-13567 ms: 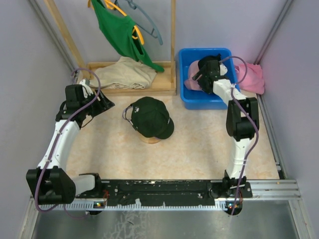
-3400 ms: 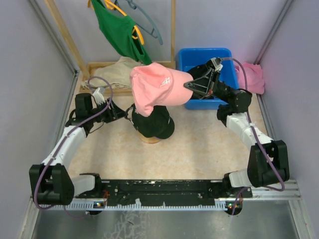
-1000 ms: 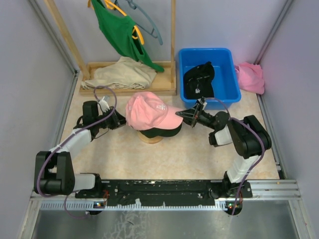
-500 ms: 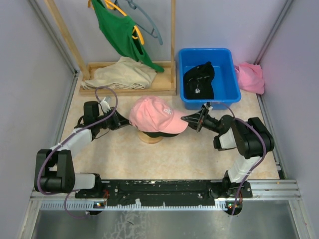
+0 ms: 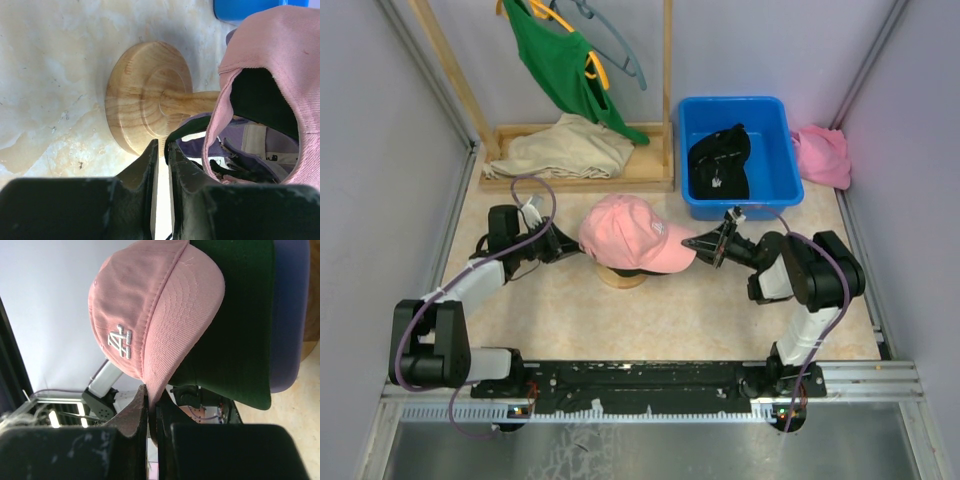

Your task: Stack the hats

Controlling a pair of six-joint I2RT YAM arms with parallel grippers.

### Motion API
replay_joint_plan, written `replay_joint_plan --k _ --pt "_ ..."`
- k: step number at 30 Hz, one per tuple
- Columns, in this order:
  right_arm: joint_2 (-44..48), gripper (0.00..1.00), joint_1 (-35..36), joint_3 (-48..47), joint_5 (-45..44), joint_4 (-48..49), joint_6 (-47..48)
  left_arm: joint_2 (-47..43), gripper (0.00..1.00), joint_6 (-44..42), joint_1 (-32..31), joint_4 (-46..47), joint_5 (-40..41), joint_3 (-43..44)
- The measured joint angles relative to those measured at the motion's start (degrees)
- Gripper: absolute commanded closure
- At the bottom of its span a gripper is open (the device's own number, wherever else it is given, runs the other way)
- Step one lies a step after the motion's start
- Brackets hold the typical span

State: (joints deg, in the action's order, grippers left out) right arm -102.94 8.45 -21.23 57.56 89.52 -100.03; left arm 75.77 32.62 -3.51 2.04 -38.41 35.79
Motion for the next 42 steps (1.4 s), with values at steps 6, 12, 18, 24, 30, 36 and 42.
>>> replay_joint_plan --k 6,12,18,24,30,36,42 --pt "0.2 1.0 0.0 0.2 -0.2 -2.3 6.2 -0.1 0.83 0.4 0.0 0.6 -0.2 -1.1" --pt "4.1 1.0 -0.5 0.2 -0.2 -11.1 13.9 -0.2 0.83 0.8 0.0 1.6 -0.5 -1.9" --pt "10.0 1.0 -0.9 -0.1 0.1 -24.6 23.6 -0.2 0.84 1.1 0.0 1.8 -0.8 -2.0" --pt "15.6 1.0 -1.2 -3.0 0.2 -40.3 34.3 -0.2 0.85 1.2 -0.1 1.9 -1.2 -2.0" --pt "15.2 1.0 -1.2 -4.3 0.9 -47.2 40.1 -0.1 0.85 1.4 -0.2 2.1 -1.7 -2.0" --pt "11.0 1.0 -1.2 -4.8 2.4 -46.0 41.1 -0.1 0.85 1.7 -0.2 2.9 -2.2 -2.3" --pt "12.4 1.0 -1.2 -6.3 2.5 -50.2 42.9 -0.7 0.87 2.5 -0.2 2.6 -2.3 -2.2"
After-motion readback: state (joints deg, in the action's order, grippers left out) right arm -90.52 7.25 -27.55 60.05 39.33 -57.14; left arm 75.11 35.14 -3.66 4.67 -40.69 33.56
